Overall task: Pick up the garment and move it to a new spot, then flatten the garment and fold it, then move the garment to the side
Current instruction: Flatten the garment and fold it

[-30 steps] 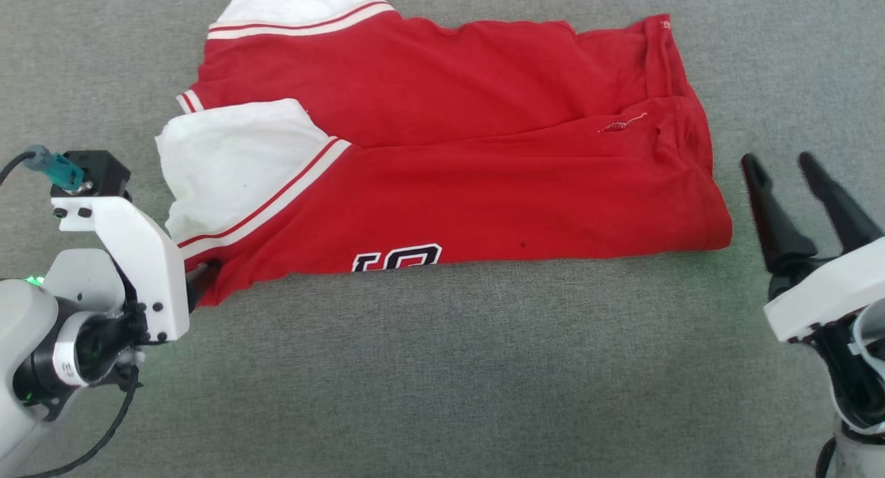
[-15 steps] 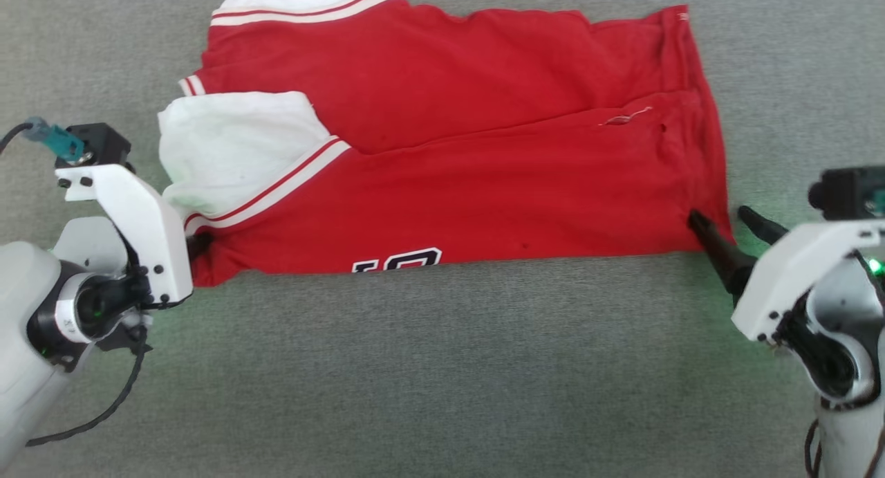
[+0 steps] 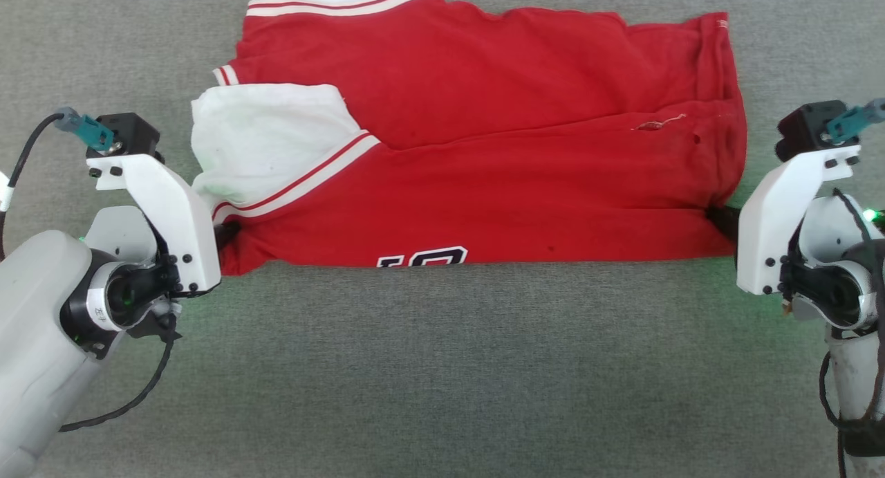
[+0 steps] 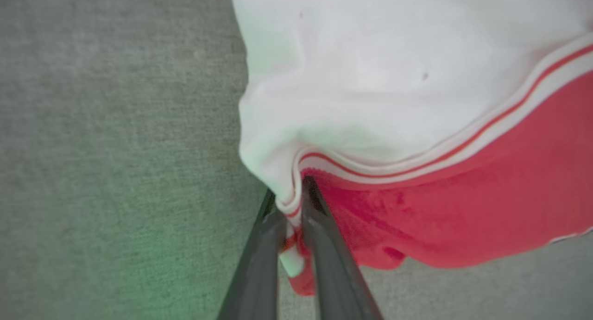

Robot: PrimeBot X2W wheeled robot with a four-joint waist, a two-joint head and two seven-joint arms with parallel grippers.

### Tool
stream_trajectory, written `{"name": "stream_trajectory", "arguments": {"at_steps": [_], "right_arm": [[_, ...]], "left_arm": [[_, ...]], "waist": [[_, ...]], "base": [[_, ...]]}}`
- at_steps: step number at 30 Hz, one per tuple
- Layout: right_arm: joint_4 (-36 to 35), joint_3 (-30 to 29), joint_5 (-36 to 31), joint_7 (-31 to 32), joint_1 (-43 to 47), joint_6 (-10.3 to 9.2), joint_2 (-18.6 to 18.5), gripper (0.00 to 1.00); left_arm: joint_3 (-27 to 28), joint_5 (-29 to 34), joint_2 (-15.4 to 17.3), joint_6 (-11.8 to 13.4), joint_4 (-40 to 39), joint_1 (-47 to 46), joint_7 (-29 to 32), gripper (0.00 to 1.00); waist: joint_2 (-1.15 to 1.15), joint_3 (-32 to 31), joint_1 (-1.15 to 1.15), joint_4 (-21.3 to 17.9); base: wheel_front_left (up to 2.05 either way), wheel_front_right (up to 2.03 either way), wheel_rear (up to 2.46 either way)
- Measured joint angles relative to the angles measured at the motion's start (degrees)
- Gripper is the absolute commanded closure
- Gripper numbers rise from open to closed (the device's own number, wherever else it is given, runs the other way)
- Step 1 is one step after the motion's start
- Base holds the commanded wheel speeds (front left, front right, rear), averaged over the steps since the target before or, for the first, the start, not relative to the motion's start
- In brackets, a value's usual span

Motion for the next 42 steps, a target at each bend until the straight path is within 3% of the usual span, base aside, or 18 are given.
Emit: {"name": "stream_trajectory", "arguments": {"at_steps": [13, 26, 31, 32, 33, 34, 35, 36, 37, 42], "right_arm": [[-7.15, -3.01, 4.31, 9.76, 2.97, 0.04, -0.74, 1.00], [-18.30, -9.40, 8.58, 22.62, 11.36, 0.05, -3.50, 1.00], [-19.31, -10.84, 7.38, 22.32, 14.10, 0.05, -2.80, 1.00], [-19.01, -10.77, 7.10, 21.60, 14.17, 0.05, -2.44, 1.00], [-18.40, -10.77, 6.98, 20.63, 14.18, 0.05, -1.87, 0.78], [-17.79, -10.56, 6.28, 19.49, 14.18, 0.05, -1.49, 0.63], [-17.53, -9.81, 5.75, 18.26, 14.18, 0.05, -1.52, 0.26], [-16.64, -9.60, 5.57, 15.99, 14.01, 0.05, -1.04, 0.26], [-16.35, -9.40, 5.38, 14.89, 13.91, 0.05, -0.77, 0.00], [-17.44, -9.26, 5.13, 10.45, 13.62, 0.04, -0.04, 0.00]], "left_arm": [[-0.46, -0.86, 1.58, 1.82, -4.94, 2.02, 1.89, 1.00], [-1.01, -2.15, 11.76, 11.94, -24.95, 10.79, 4.59, 1.00], [-1.64, -3.02, 11.68, 13.35, -27.11, 14.69, 3.05, 1.00], [-1.71, -3.08, 11.27, 13.28, -26.58, 15.02, 2.85, 0.91], [-1.76, -3.24, 10.70, 13.02, -25.76, 15.17, 2.52, 0.54], [-1.81, -3.25, 10.17, 12.58, -24.95, 15.17, 2.37, 0.04], [-1.80, -3.24, 9.84, 12.09, -24.21, 15.15, 2.31, 0.00], [-1.71, -3.11, 9.80, 11.45, -22.64, 14.80, 2.07, 0.00], [-1.41, -3.12, 9.88, 11.32, -22.27, 14.40, 2.07, 0.00], [0.35, -2.33, 12.84, 11.00, -23.45, 11.17, 3.12, 0.00]], "waist": [[-0.01, -2.78, 0.00, 1.14], [-0.02, -5.32, 0.00, 3.34], [-0.01, -4.82, 0.01, 3.89], [-0.02, -4.68, 0.00, 3.96], [-0.02, -4.57, 0.00, 4.01], [-0.02, -4.47, 0.01, 4.04], [-0.02, -4.37, 0.00, 4.03], [-0.02, -4.23, 0.00, 3.89], [-0.02, -4.18, 0.00, 3.76], [-0.02, -4.35, 0.01, 2.82]], "base": [[0.00, 0.00, 0.00], [0.00, 0.00, 0.00], [0.00, 0.00, 0.00], [0.00, 0.00, 0.00], [0.00, 0.00, 0.00], [0.00, 0.00, 0.00], [0.00, 0.00, 0.00], [0.00, 0.00, 0.00], [0.00, 0.00, 0.00], [0.00, 0.00, 0.00]]}}
